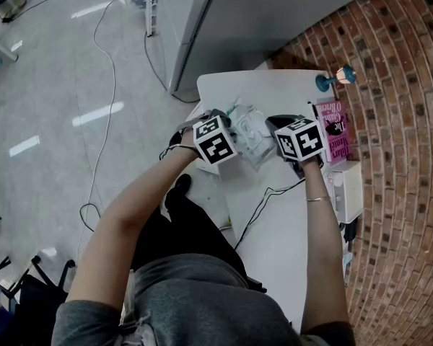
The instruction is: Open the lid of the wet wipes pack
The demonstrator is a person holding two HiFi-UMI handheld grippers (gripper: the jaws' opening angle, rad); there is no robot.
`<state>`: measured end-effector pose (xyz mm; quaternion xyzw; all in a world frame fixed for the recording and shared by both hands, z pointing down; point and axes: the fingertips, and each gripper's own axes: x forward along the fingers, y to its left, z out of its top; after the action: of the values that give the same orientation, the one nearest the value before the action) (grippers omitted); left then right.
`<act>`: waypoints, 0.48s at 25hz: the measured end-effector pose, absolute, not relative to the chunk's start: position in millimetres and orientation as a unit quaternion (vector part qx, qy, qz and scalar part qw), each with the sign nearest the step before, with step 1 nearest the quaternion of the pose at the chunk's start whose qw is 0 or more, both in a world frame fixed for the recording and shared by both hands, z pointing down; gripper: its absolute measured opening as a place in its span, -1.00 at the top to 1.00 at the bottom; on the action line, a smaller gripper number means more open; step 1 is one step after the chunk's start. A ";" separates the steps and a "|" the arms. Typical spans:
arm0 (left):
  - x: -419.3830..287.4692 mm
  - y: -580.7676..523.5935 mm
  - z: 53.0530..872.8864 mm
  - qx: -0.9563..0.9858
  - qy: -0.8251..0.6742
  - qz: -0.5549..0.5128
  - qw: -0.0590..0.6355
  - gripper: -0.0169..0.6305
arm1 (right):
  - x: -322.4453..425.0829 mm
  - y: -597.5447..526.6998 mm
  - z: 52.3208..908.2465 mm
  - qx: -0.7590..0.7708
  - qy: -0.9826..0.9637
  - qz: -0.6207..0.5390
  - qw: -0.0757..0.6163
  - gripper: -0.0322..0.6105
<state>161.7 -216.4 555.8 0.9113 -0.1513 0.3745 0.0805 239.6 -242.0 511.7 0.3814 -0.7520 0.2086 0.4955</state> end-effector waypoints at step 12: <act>160.3 -217.0 555.9 0.911 -0.160 0.371 0.085 0.38 | 255.4 -262.8 526.2 0.402 -0.749 0.226 0.476 0.80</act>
<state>160.3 -217.0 555.9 0.9109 -0.1597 0.3709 0.0848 255.4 -262.8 526.2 0.4019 -0.7486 0.2259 0.4764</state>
